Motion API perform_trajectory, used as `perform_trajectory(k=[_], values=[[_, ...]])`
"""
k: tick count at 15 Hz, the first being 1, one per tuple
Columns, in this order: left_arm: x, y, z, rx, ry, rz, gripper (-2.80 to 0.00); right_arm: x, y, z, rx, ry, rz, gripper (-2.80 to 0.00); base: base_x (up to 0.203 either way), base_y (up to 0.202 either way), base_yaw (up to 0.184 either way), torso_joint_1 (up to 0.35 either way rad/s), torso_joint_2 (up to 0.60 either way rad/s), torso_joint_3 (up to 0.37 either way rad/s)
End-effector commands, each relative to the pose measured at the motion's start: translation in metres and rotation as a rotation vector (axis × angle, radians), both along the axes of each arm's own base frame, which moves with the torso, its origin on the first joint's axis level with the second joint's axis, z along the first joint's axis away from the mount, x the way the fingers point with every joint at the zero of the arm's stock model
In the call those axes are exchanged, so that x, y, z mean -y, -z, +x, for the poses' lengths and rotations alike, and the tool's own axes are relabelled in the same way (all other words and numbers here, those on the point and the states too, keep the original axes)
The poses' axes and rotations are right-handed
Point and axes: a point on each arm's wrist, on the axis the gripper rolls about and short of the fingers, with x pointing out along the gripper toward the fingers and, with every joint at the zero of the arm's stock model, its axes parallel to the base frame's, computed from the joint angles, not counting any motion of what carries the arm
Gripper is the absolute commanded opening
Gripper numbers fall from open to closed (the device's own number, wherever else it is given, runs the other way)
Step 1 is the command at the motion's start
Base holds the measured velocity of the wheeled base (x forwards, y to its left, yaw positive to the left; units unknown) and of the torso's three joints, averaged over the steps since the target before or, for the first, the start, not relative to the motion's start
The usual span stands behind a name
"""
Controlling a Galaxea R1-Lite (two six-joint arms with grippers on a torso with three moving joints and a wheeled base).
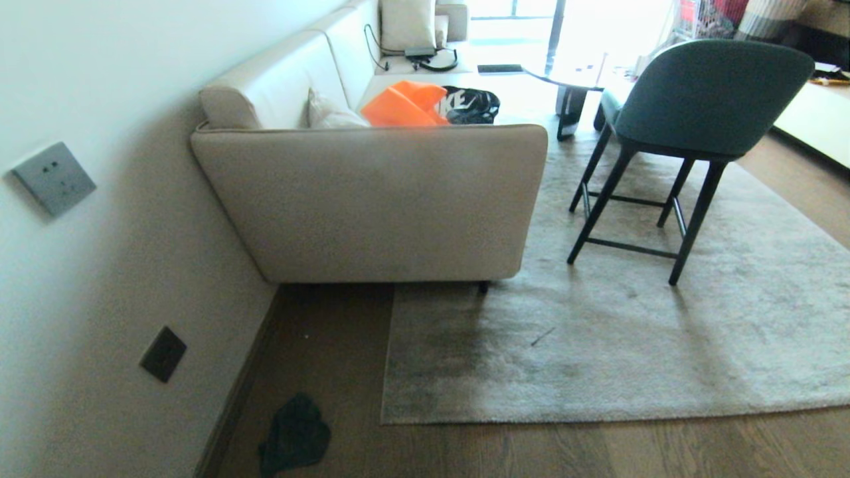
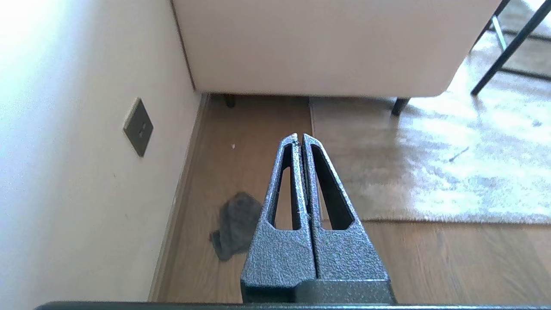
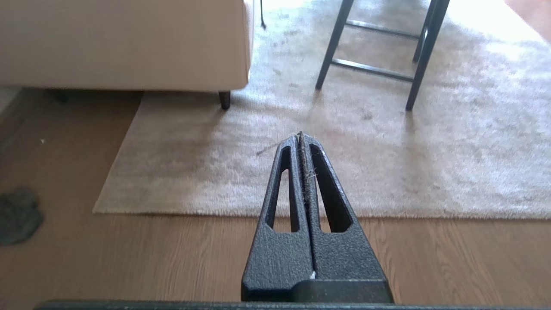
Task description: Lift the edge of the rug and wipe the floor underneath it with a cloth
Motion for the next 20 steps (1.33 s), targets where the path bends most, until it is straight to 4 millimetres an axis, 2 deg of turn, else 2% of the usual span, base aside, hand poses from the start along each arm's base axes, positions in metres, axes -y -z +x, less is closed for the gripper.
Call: perform_trajectory(k=[1, 20], values=[[0.0000, 0.0000, 0.0000, 0.000, 0.000, -0.001, -2.80, 0.0000, -0.0001, 0.0001, -0.001, 0.000, -0.001, -2.80, 0.000, 0.000, 0.000, -0.001, 0.00, 0.196], [0.0000, -0.0004, -0.0001, 0.002, 0.000, -0.001, -2.80, 0.0000, -0.0001, 0.0001, -0.001, 0.000, -0.001, -2.80, 0.000, 0.000, 0.000, 0.001, 0.00, 0.025]])
